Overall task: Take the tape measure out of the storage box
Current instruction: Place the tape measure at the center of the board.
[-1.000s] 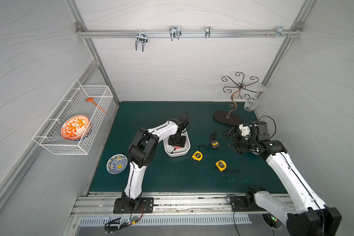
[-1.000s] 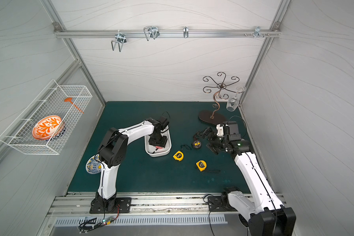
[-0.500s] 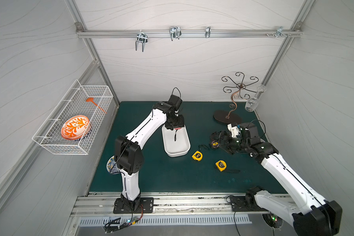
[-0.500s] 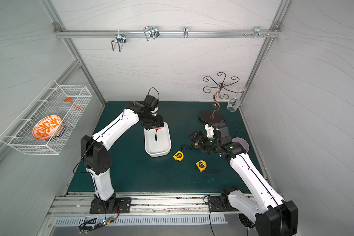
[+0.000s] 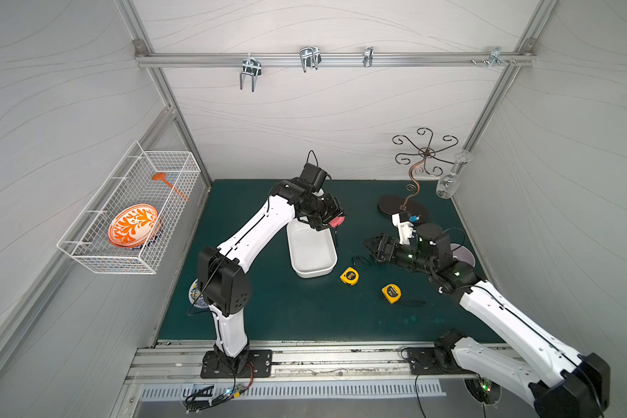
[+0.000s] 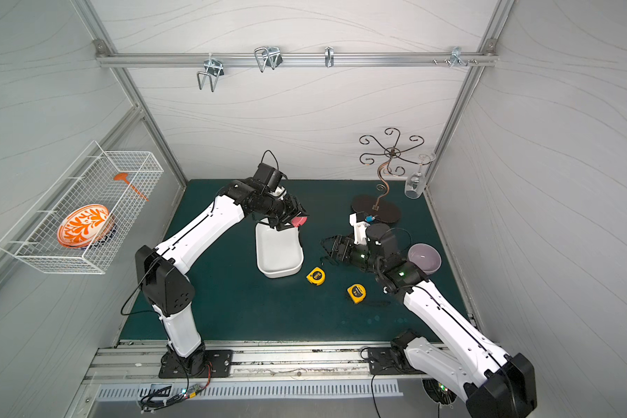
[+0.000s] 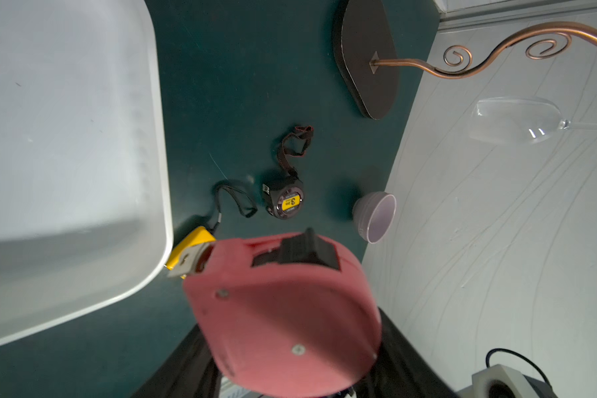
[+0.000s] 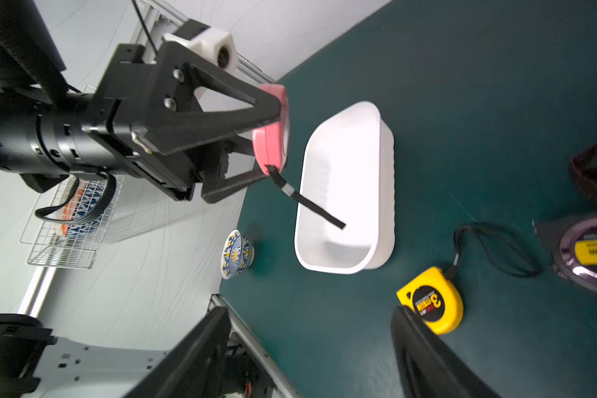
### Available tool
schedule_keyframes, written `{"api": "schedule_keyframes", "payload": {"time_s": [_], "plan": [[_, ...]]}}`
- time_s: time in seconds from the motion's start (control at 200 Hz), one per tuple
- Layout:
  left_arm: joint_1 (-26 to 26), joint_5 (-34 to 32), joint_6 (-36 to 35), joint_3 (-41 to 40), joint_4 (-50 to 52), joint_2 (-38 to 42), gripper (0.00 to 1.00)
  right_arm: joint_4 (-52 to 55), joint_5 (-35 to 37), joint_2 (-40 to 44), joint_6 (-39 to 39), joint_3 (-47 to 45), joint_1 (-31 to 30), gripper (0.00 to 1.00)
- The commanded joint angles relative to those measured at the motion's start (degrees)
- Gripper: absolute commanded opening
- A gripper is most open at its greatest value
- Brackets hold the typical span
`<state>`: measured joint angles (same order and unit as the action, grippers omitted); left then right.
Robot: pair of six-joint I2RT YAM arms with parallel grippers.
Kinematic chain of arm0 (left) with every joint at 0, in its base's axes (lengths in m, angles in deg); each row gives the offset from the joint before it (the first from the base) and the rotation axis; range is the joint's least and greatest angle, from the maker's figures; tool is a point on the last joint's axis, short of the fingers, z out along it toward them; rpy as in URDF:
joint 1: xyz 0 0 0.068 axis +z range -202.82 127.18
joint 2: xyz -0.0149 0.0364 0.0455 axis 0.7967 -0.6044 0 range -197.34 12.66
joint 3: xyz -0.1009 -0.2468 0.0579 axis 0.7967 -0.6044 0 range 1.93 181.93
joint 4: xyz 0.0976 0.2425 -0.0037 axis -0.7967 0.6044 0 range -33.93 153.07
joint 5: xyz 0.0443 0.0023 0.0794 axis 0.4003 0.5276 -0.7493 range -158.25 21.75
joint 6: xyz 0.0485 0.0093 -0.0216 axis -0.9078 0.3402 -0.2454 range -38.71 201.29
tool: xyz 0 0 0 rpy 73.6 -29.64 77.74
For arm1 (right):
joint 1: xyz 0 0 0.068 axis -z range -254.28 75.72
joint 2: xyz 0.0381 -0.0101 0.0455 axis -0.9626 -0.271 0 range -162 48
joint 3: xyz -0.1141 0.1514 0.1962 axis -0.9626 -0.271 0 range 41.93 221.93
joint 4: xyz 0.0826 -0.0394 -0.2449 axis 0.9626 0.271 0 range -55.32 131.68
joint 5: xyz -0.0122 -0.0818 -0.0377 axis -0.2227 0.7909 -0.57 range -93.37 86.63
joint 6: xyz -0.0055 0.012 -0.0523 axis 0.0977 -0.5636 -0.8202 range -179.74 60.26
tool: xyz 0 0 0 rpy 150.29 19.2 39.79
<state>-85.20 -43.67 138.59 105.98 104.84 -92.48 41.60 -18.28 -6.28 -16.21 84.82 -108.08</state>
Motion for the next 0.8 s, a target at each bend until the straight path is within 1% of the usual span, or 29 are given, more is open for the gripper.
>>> {"api": "schedule_keyframes", "payload": {"time_s": [0.0,0.06,0.26,0.41,0.655,0.725,0.785,0.795], "plan": [[-1.87,3.84,6.83,-0.4,-5.77,1.87,0.0,-6.38,4.58,0.61,-2.86,-1.33,-1.1,0.67],[-2.82,4.3,8.09,-1.01,-6.81,1.96,0.0,-7.98,6.02,0.21,-3.84,-1.73,-1.62,0.63],[-4.87,5.39,10.81,-3.0,-9.04,2.64,0.0,-11.15,8.25,-2.43,-5.52,-1.21,-2.48,0.59],[-6.07,5.32,11.67,-4.25,-9.82,3.1,0.0,-12.05,9.79,-4.78,-5.6,-0.19,-3.43,0.59],[-7.39,5.53,13.85,-6.03,-12.17,4.16,0.0,-14.66,14.07,-7.59,-4.35,-0.08,-6.59,0.58],[-7.65,5.64,13.98,-6.22,-12.34,4.37,0.0,-14.91,15.24,-8.19,-4.24,0.13,-7.43,0.51],[-7.74,5.7,14.15,-6.55,-12.44,4.51,0.0,-15.05,16.48,-8.34,-4.13,0.15,-8.18,0.43],[-7.77,5.71,14.2,-6.62,-12.51,4.64,0.0,-15.06,16.67,-8.37,-4.05,0.17,-8.31,0.4]]}}
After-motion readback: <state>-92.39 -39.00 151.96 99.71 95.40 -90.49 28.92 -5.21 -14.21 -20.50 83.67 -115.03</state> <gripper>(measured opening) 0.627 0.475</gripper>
